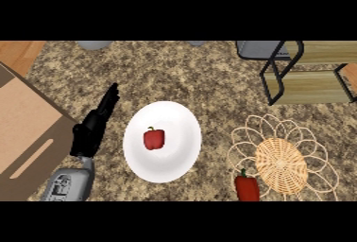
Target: Pick the can from the placemat and place it in the tiered shelf
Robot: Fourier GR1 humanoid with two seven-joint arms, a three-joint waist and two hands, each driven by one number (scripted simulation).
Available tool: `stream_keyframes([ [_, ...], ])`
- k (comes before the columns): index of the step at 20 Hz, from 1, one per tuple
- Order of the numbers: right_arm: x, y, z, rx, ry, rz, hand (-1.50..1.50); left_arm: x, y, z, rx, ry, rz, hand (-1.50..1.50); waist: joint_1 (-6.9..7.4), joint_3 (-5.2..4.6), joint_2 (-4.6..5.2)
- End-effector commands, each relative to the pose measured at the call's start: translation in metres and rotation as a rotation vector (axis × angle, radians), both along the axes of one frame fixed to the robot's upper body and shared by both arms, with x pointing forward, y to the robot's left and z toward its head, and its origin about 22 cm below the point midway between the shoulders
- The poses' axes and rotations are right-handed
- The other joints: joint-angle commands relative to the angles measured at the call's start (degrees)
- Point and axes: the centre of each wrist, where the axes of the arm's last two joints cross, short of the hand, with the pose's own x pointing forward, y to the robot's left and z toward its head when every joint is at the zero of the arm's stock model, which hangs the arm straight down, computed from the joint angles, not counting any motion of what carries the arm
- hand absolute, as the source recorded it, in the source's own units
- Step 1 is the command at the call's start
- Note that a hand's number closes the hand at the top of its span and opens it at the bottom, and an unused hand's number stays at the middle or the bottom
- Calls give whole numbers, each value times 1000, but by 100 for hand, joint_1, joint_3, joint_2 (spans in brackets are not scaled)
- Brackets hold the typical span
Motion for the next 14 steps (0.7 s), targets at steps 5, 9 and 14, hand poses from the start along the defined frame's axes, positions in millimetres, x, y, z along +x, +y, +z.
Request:
stream_keyframes([
  [5, -6, -41, -2, -39, 116, -320, -150, -12, -21, -5, -10, 7, 1, 0, 21, -2, -4],
  [9, -8, -43, -21, 8, 107, -300, -150, -4, -21, 1, -9, 15, 17, 0, -39, -1, -20],
  [14, -10, -48, -13, 131, 47, -226, -150, -7, 9, 3, 3, 23, -7, 0, -17, 0, -18],
])
